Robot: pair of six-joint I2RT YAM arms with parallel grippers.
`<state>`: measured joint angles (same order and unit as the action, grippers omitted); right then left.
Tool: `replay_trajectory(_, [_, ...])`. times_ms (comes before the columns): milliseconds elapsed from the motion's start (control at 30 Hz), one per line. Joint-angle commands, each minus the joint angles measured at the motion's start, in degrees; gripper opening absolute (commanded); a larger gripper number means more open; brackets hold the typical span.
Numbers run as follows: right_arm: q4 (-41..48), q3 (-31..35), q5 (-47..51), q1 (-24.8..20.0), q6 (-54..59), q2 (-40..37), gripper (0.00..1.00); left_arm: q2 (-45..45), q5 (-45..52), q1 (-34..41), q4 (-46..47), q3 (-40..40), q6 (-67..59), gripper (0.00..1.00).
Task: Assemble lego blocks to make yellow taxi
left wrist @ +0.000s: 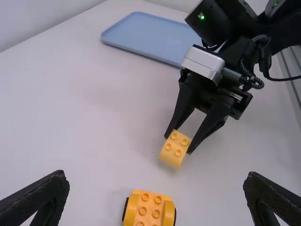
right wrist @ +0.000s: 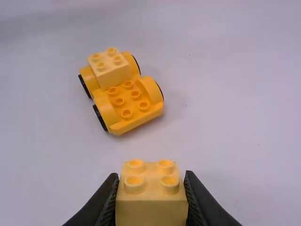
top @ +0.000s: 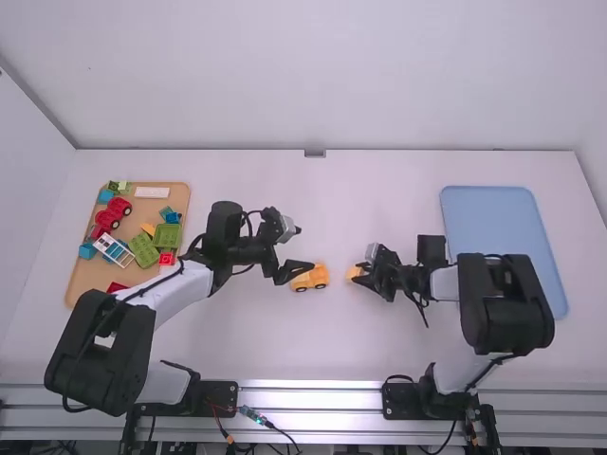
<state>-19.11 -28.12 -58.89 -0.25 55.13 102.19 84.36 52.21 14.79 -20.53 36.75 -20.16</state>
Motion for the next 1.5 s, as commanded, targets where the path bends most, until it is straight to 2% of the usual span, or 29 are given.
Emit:
replay_trajectory(0, [0.3,0.8,-2.8,-0.9,1.9,-1.3,0.00,-1.5,0.7,-0.3,0.0,1.3,-0.3,0.99])
replay_trajectory(400, [-0.4,0.8,1.1,1.5,0.2,-1.3,0.03,-1.5,0.8,-0.2,0.0,1.3,-0.3,0.99])
replay_trajectory(733, [0.2,0.8,2.0,0.5,0.4,-1.3,0.04,-1.5,0.8,-0.2,0.0,1.3,-0.3,0.98])
replay_trajectory(900, [0.2,0.8,3.0,1.1,0.4,-1.3,0.13,-1.5,0.7,-0.3,0.0,1.3,-0.3,0.98])
replay_trajectory(1100, [0.3,0.8,3.7,1.0,0.2,-1.3,0.34,-1.5,0.7,-0.3,0.0,1.3,-0.3,0.98])
replay_trajectory(1400, [0.3,0.8,3.8,1.1,0.2,-1.3,0.48,-1.5,0.8,-0.4,0.0,1.3,-0.3,0.98])
replay_trajectory(1467, [0.5,0.8,3.7,1.0,0.2,-1.3,0.55,-1.5,0.7,-0.3,0.0,1.3,-0.3,0.98])
